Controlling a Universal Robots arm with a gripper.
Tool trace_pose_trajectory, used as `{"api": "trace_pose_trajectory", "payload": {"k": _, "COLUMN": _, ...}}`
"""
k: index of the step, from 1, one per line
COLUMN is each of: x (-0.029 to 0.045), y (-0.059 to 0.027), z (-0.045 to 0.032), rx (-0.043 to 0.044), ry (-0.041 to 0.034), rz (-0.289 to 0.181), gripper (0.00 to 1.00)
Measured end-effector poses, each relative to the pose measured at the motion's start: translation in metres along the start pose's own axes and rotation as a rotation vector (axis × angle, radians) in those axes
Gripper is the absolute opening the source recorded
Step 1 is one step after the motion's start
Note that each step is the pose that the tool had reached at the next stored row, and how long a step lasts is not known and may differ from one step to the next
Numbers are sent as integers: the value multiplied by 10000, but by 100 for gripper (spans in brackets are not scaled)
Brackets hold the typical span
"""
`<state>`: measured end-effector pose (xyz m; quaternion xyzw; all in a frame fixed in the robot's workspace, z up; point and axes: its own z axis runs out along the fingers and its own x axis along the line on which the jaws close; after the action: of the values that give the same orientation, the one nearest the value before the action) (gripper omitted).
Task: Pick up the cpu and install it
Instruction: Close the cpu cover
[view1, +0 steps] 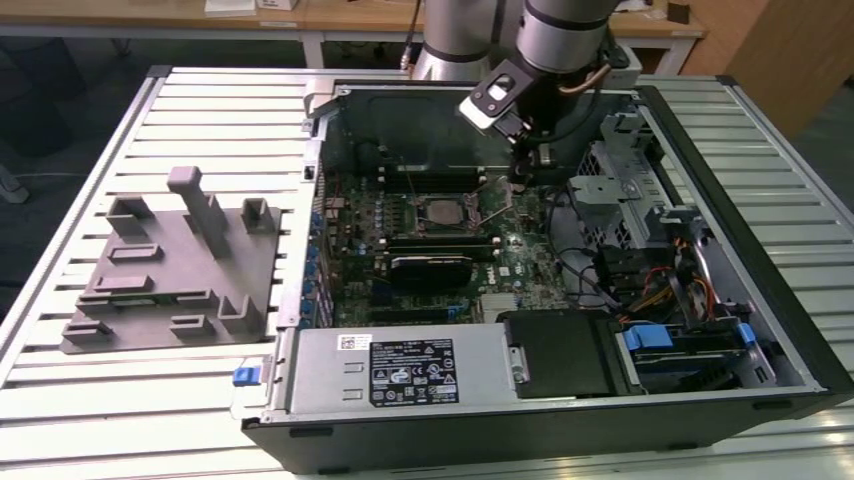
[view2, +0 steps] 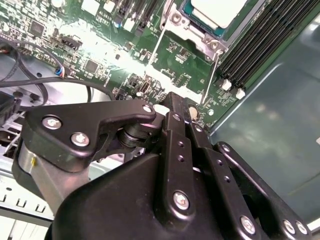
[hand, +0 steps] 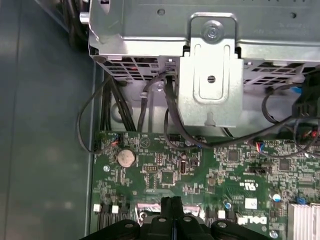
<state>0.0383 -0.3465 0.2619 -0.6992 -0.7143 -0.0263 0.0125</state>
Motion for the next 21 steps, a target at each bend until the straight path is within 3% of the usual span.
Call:
{"api": "trace_pose_trajectory", "payload": {"k": 11, "x": 17, "y": 116, "z": 87, "rx": 43, "ry": -1, "rz": 2, "gripper": 11}}
{"api": "trace_pose_trajectory", "payload": {"k": 21, "x": 14, "y": 123, "z": 228, "rx": 53, "ry": -1, "rz": 2, "gripper": 11}}
